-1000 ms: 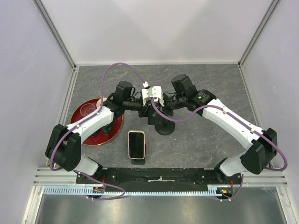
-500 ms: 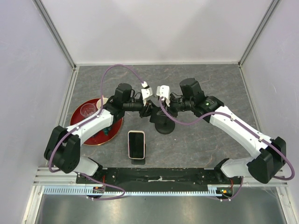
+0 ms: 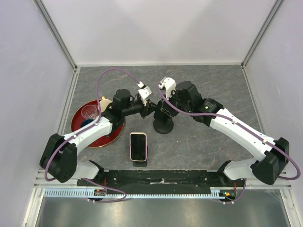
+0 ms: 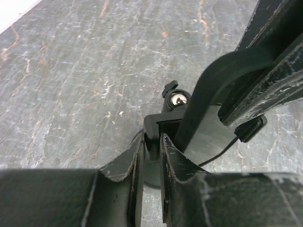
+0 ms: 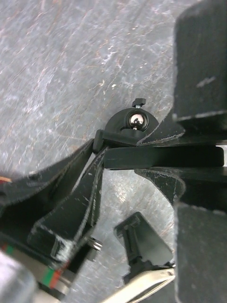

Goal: Place the phone on the phone stand

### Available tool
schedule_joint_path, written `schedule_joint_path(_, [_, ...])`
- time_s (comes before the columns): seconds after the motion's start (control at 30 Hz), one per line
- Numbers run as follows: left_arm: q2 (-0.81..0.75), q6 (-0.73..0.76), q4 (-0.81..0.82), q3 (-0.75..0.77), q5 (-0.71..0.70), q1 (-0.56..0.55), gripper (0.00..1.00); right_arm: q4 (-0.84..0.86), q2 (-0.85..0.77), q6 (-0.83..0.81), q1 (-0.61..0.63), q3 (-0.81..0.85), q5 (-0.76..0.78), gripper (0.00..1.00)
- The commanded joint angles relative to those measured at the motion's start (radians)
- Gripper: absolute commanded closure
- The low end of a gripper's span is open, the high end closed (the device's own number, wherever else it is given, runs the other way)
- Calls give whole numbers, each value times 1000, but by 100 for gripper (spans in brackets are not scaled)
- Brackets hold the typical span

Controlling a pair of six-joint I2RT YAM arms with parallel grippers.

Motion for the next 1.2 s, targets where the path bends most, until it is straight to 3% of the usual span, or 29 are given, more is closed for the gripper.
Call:
schedule_joint_path(0.0, [-86, -28, 97, 14, -247, 53, 98, -412, 64, 158, -3, 42, 580, 100])
schedule_joint_path(0.27, [-132, -35, 147, -25, -408, 41, 98, -479, 112, 213, -3, 74, 799, 100])
schedule_joint_path(0.4, [-149, -52, 143, -23, -309, 36, 98, -440, 152, 216, -7, 98, 845, 100])
schedule_joint_path(0.53, [-146, -25, 17, 27, -227, 38, 98, -444, 195, 184, -18, 134, 911, 100])
schedule_joint_path(0.8, [-162, 14, -224, 120, -59, 38, 98, -415, 201, 131, -23, 137, 799, 100])
schedule_joint_path(1.17, [-192, -11, -272, 138, -29, 68, 98, -349, 175, 152, -38, 129, 575, 100])
